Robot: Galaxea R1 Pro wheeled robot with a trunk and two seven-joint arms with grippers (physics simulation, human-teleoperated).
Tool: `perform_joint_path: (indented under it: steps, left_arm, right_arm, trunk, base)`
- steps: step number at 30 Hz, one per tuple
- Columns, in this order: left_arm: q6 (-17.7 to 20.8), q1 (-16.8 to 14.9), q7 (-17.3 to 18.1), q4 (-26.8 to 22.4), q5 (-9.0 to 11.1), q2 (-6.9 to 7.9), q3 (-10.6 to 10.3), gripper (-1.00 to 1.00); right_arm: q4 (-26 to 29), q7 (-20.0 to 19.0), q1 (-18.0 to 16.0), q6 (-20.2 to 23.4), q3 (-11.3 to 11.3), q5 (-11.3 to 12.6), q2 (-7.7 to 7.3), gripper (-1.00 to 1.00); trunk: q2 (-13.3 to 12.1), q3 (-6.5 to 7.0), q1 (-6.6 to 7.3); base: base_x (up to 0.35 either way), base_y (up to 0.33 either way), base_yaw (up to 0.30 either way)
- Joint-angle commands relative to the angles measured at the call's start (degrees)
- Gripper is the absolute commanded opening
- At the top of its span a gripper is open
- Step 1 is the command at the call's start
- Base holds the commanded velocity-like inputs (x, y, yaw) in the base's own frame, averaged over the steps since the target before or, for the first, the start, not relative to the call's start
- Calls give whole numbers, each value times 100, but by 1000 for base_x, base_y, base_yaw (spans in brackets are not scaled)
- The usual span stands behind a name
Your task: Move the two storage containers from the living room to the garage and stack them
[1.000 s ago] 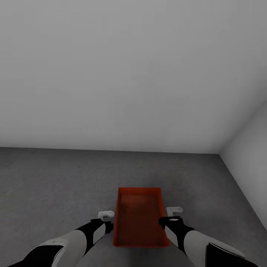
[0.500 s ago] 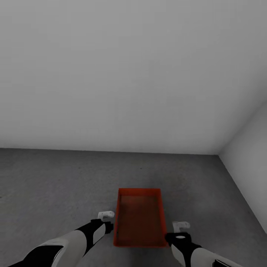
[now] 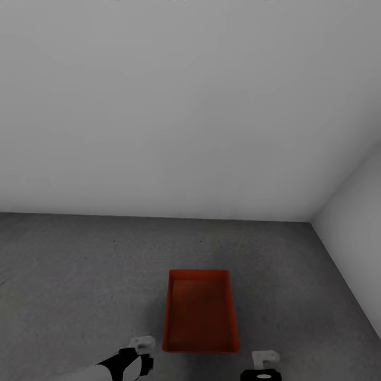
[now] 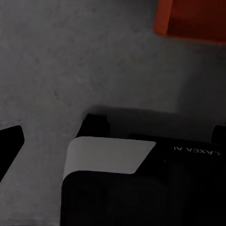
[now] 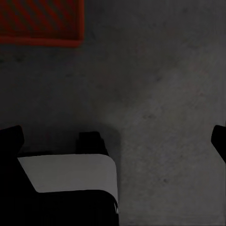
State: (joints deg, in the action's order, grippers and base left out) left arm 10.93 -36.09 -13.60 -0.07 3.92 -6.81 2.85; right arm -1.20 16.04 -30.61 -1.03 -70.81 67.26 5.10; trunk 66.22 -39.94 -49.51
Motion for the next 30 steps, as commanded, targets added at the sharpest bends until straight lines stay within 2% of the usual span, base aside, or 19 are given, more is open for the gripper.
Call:
perform_joint_path:
  steps: [1,4,5,7,11,16,20,22,30]
  left_arm:
    - [5,44,-22,-2,39,9,21,100]
    - [-51,349,-17,-2,34,38,22,100]
    - [-78,548,-13,-2,34,50,22,100]
    - [-94,735,-11,-2,37,138,22,100]
    - [-99,805,-4,-2,35,257,23,100]
    - [-160,825,3,-2,33,295,23,100]
    - [-378,879,-1,-2,43,324,23,100]
    - [-452,1016,-2,-2,46,364,23,100]
    - [-505,1223,-17,-2,54,419,23,100]
  right_arm:
    - [-12,3,23,-12,-50,52,4,100]
    - [-12,4,167,-22,-48,51,-5,100]
    - [-12,4,309,-31,-47,51,-8,100]
    - [-12,4,546,-128,-47,44,-12,100]
    - [-12,4,699,-194,-47,49,-14,100]
    - [-12,-3,1022,-219,-47,37,-17,100]
    - [-12,-28,1338,-252,-42,-81,-18,100]
    - [-12,-87,1526,-352,-39,-169,-18,100]
    - [-20,-151,1724,-549,-38,-224,-56,100]
  trunk:
    - [-39,15,23]
    - [-159,69,88]
    - [-199,87,110]
    - [-280,123,154]
    - [-440,195,242]
    - [-641,285,352]
    - [-801,356,440]
    - [-881,392,484]
    - [-881,392,484]
  base:
    - [0,0,0]
    - [0,0,0]
    - [0,0,0]
    - [0,0,0]
    - [0,0,0]
    - [0,0,0]
    - [0,0,0]
    - [0,0,0]
    - [0,0,0]
